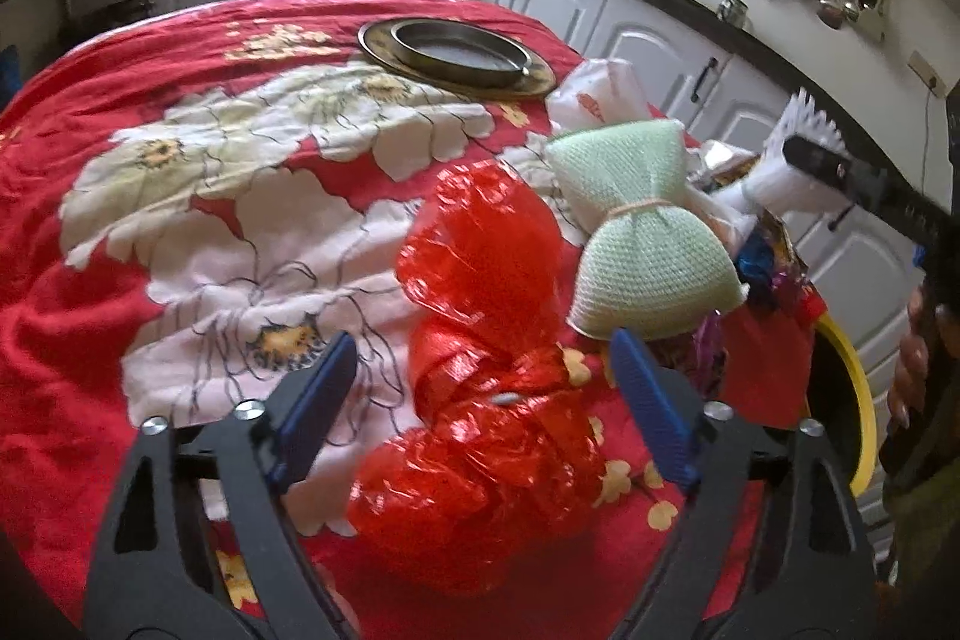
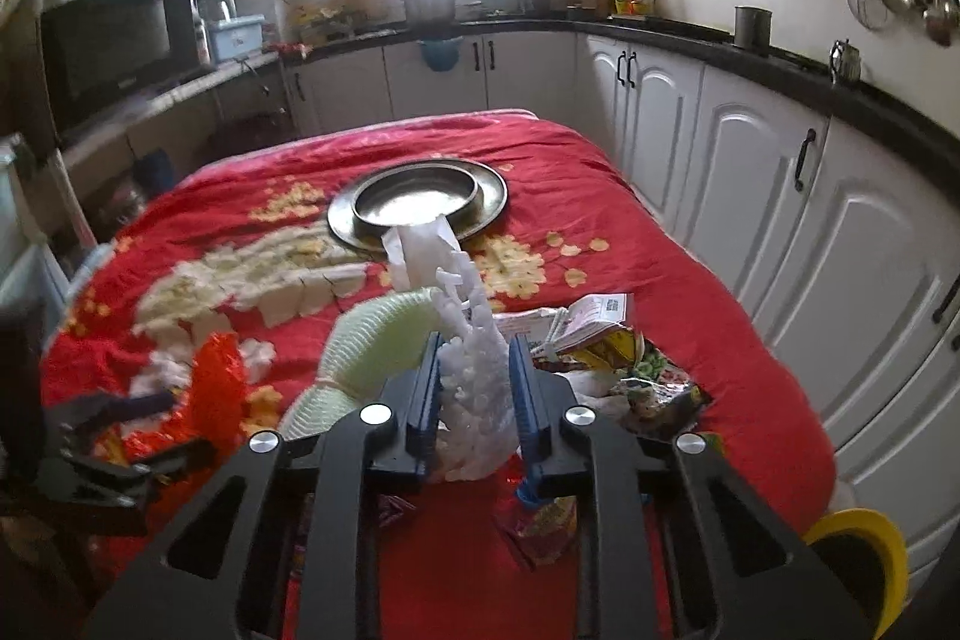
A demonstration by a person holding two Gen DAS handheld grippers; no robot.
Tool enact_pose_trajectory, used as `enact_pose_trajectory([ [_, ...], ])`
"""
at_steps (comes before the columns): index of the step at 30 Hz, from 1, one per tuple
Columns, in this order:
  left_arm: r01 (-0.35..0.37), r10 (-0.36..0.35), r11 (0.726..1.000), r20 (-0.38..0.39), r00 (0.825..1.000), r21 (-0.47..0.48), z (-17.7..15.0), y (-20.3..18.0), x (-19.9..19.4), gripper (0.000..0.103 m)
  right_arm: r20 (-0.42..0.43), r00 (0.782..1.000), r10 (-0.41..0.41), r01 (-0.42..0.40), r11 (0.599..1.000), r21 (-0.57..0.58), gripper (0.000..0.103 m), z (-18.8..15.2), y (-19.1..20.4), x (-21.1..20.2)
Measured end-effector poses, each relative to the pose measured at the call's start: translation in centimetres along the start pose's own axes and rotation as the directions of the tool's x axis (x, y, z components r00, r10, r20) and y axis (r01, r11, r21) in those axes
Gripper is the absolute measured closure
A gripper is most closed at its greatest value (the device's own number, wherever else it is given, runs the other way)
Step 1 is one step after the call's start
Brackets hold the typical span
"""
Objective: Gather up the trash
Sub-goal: 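Grasp the red plastic bag with the left tool while the right tool grasps the white plastic piece, then carry both items over the yellow bin and open both tools to drop them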
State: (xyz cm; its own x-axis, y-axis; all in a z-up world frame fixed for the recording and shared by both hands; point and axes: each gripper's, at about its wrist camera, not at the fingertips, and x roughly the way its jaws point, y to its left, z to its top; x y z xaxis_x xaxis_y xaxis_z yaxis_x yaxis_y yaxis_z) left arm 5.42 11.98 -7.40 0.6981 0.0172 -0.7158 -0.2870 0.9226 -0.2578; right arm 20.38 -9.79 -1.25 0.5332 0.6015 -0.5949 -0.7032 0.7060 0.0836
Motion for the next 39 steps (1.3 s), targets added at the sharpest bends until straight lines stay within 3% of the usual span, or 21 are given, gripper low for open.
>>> enact_pose_trajectory([
  [4, 0.047, -0.047, 0.999, -0.046, 0.998, -0.014, -0.2, 0.1, 0.6, 0.055, 0.026, 0.998, 0.061, -0.063, 0.996, 0.066, 0.084, 0.5, -1.1, -1.3],
  [7, 0.061, -0.062, 0.998, -0.045, 0.997, -0.02, -0.3, 0.4, 0.3, 0.064, 0.051, 0.993, 0.104, -0.11, 0.986, 0.125, 0.085, 0.8, -1.9, -2.2],
  [14, 0.079, -0.08, 0.997, 0.02, 0.997, 0.007, 0.6, 0.1, -2.2, 0.067, 0.115, 0.98, 0.164, -0.185, 0.963, 0.196, 0.085, 1.4, -3.1, -4.5],
  [24, 0.117, -0.124, 0.99, 0.083, 0.989, 0.079, 2.4, -3.2, -4.4, 0.067, 0.204, 0.961, 0.188, -0.229, 0.952, 0.204, 0.085, 2.2, -3.7, -8.2],
  [39, 0.22, -0.245, 0.947, 0.085, 0.966, 0.234, 3.7, -11.6, -3.7, 0.067, 0.235, 0.97, 0.058, -0.125, 0.952, 0.279, 0.085, -1.6, -8.4, -13.9],
])
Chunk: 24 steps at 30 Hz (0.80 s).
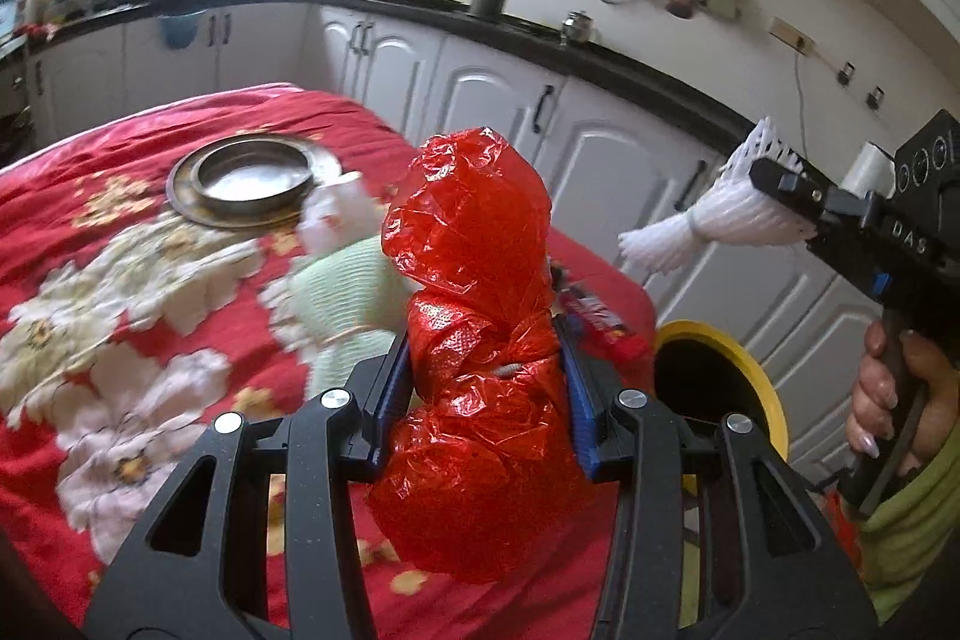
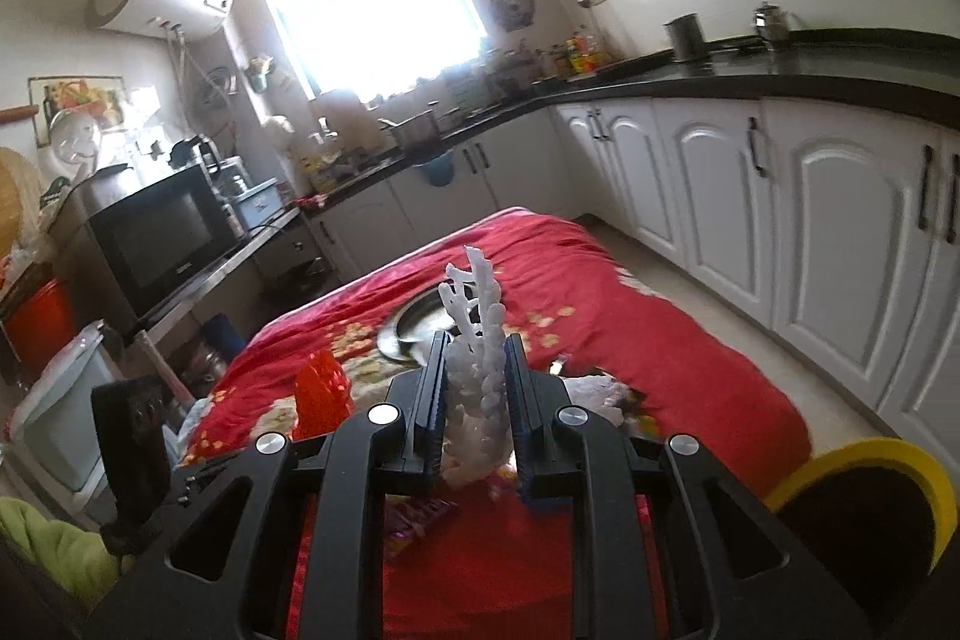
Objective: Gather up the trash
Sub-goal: 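Carry both items over the yellow bin and open both tools to drop them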
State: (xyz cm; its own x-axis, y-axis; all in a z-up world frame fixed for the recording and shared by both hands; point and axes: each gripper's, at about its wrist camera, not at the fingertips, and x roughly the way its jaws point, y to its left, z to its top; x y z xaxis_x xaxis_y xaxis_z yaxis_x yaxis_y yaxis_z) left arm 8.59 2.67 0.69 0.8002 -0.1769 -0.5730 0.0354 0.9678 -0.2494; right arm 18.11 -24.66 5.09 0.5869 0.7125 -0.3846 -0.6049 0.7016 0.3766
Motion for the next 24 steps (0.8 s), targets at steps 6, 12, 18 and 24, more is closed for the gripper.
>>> enact_pose_trajectory([
  [6, 0.049, -0.049, 0.998, -0.015, 0.999, 0.041, 0.5, -2.8, 1.8, 0.067, 0.01, 0.997, -0.071, 0.071, 0.997, 0.037, 0.085, -1.1, -2.3, -2.5],
  [12, 0.107, -0.104, 0.991, -0.035, 0.994, 0.076, 0.5, -5.6, 3.4, 0.067, 0.03, 0.988, -0.153, 0.151, 0.987, 0.049, 0.085, -1.9, -3.9, -4.8],
  [18, 0.168, -0.162, 0.978, -0.063, 0.985, 0.123, 0.5, -8.9, 5.2, 0.067, 0.053, 0.973, -0.226, 0.222, 0.973, 0.07, 0.085, -3.0, -5.7, -7.4],
  [24, 0.222, -0.207, 0.961, -0.102, 0.973, 0.166, 0.2, -11.9, 7.1, 0.067, 0.07, 0.957, -0.281, 0.271, 0.955, 0.122, 0.085, -3.7, -7.7, -9.8],
])
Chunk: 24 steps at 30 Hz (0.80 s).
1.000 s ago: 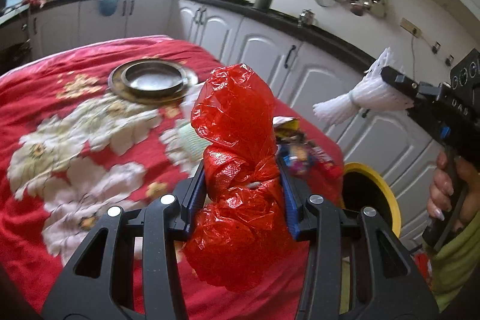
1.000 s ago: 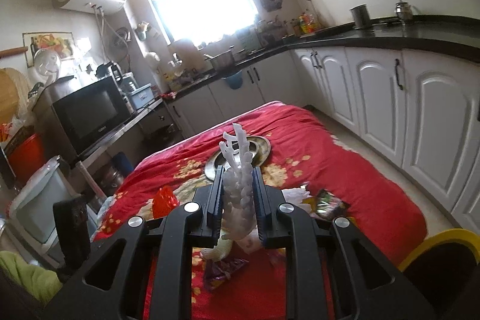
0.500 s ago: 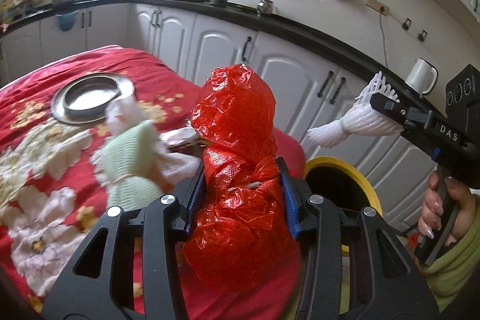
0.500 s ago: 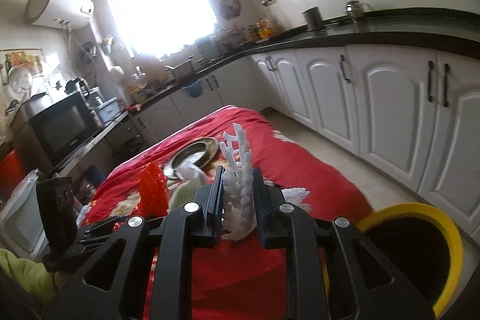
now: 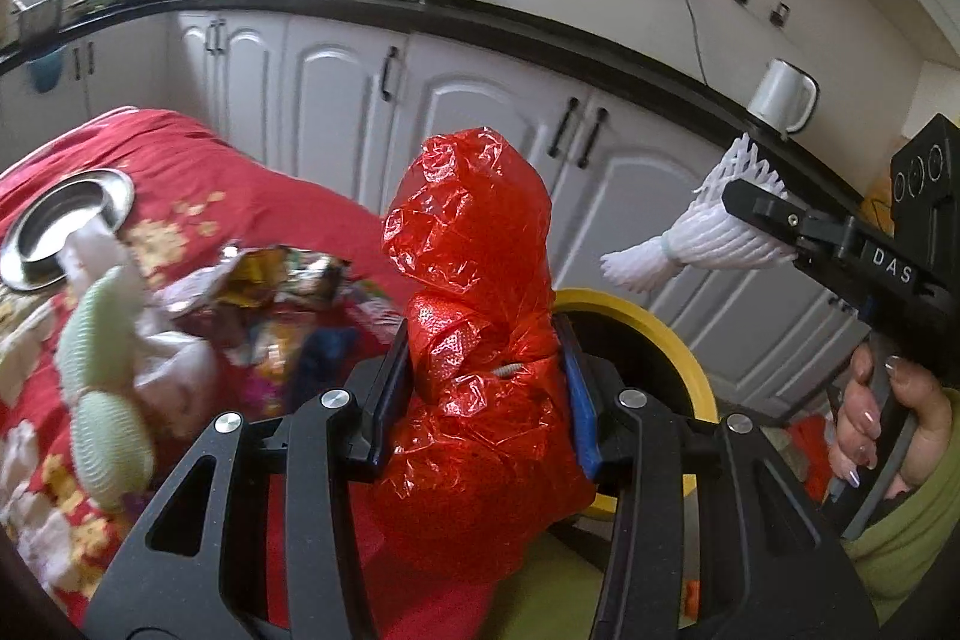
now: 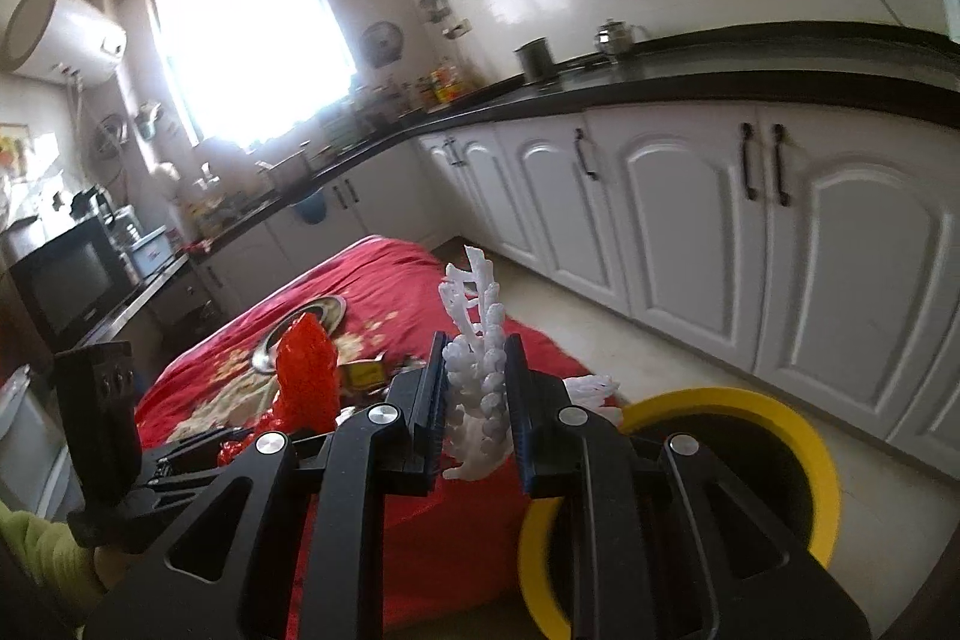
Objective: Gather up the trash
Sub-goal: 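Carry both items over the yellow bin and open both tools to drop them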
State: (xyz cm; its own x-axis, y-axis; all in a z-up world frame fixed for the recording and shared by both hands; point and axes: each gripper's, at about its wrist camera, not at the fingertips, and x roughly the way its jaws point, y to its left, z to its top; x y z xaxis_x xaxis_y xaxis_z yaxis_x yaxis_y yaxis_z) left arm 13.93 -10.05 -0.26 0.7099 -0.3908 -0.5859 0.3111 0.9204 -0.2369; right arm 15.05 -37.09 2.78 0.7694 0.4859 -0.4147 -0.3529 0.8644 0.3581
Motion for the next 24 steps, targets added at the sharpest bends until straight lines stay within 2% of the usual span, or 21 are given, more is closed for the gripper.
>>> enact_pose_trajectory([
  [12, 0.087, -0.083, 0.995, -0.078, 0.994, 0.051, -0.2, -4.1, 4.8, 0.067, -0.033, 0.996, -0.083, 0.085, 0.994, 0.065, 0.085, -0.5, -4.3, -1.1],
  [17, 0.143, -0.135, 0.988, -0.123, 0.983, 0.064, -1.2, -6.0, 7.1, 0.066, -0.083, 0.99, -0.118, 0.127, 0.986, 0.106, 0.085, -1.5, -6.5, -0.5],
  [24, 0.184, -0.165, 0.98, -0.197, 0.966, 0.081, -2.7, -7.3, 10.5, 0.065, -0.117, 0.984, -0.135, 0.154, 0.972, 0.177, 0.084, -2.3, -8.7, -0.1],
])
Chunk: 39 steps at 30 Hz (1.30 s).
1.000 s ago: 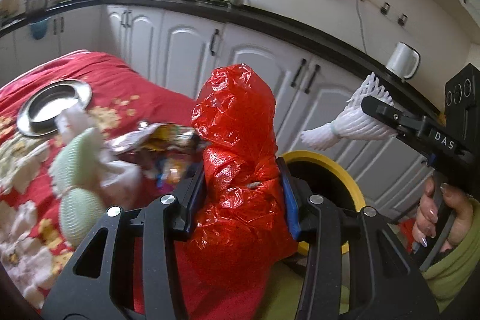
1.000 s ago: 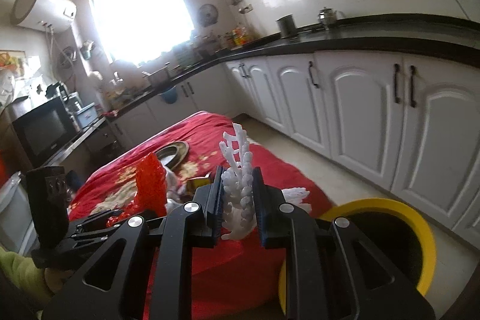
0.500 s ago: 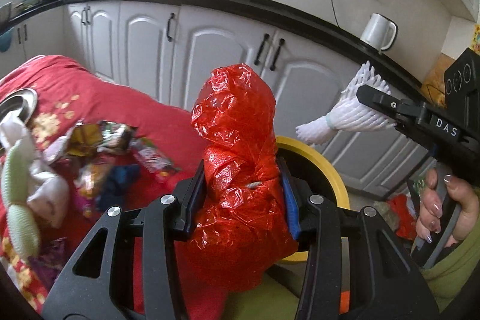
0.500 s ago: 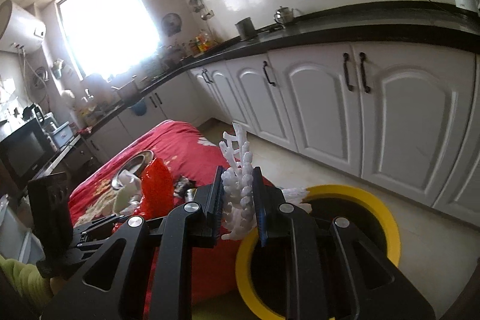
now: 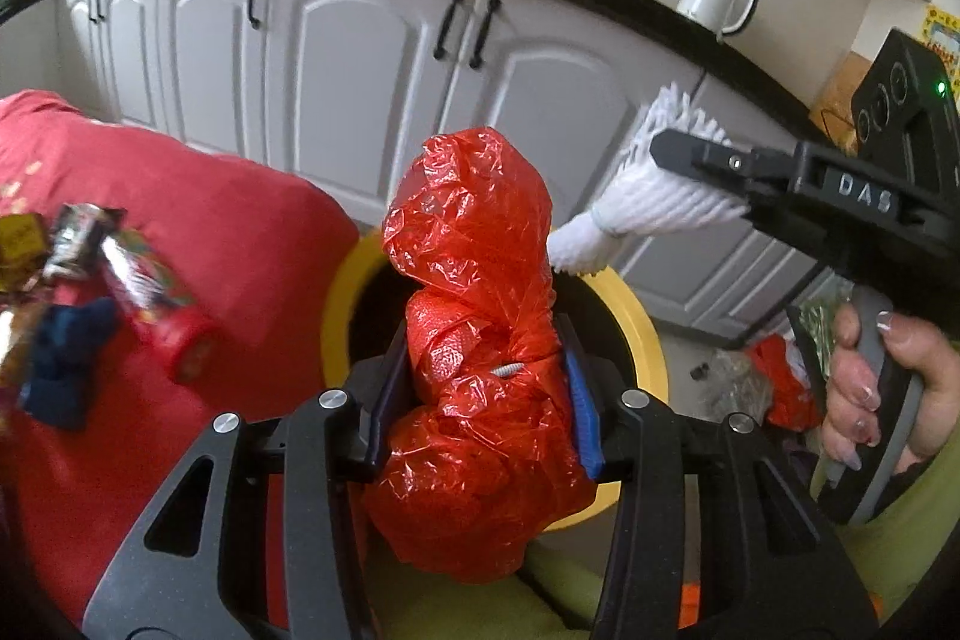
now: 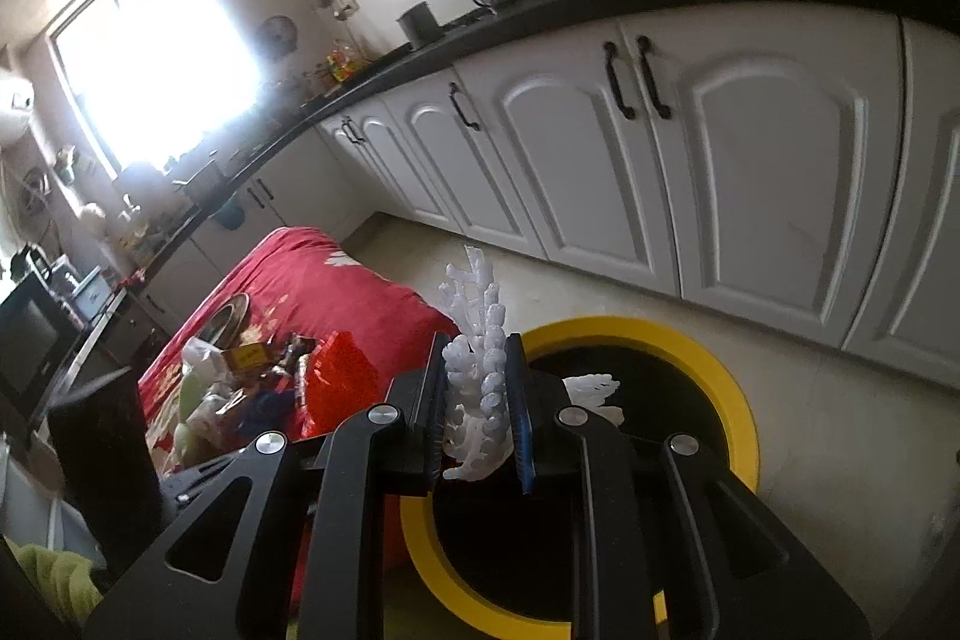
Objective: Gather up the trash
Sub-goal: 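Carry both items over the yellow bin and open both tools to drop them, then move both tools back over the bedspread toward the green mesh sponge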
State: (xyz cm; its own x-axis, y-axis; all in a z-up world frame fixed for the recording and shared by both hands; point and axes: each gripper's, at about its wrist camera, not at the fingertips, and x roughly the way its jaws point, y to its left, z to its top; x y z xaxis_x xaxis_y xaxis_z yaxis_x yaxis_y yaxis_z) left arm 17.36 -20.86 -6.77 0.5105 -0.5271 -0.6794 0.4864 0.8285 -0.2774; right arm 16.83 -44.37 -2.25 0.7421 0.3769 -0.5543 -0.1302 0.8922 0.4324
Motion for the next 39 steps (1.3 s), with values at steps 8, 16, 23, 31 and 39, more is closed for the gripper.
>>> enact_pose_trajectory([
  [8, 0.002, -0.002, 1.0, -0.04, 0.999, 0.013, -0.3, -0.2, 2.3, 0.058, -0.028, 0.999, -0.02, 0.021, 0.999, 0.05, 0.082, 0.0, -1.6, 1.0],
  [16, -0.026, 0.026, 1.0, -0.032, 0.999, -0.007, -0.4, 0.6, 2.2, 0.024, -0.033, 0.999, -0.041, 0.043, 0.996, 0.083, 0.058, -0.2, -2.3, 1.4],
  [23, -0.063, 0.064, 0.997, 0.008, 0.998, -0.044, -0.3, 1.6, 0.2, 0.011, -0.024, 0.999, -0.04, 0.042, 0.997, 0.059, 0.054, -0.1, -1.6, 1.2],
  [31, -0.178, 0.186, 0.979, 0.083, 0.979, -0.095, 0.1, 3.5, -4.0, 0.011, 0.017, 0.999, -0.041, 0.042, 0.999, -0.035, 0.038, -0.2, 1.5, 0.8],
  [39, -0.263, 0.288, 0.951, 0.153, 0.945, -0.164, 0.0, 6.1, -8.5, 0.011, 0.056, 0.998, -0.01, 0.02, 0.983, -0.181, 0.029, -0.4, 6.4, 0.2],
])
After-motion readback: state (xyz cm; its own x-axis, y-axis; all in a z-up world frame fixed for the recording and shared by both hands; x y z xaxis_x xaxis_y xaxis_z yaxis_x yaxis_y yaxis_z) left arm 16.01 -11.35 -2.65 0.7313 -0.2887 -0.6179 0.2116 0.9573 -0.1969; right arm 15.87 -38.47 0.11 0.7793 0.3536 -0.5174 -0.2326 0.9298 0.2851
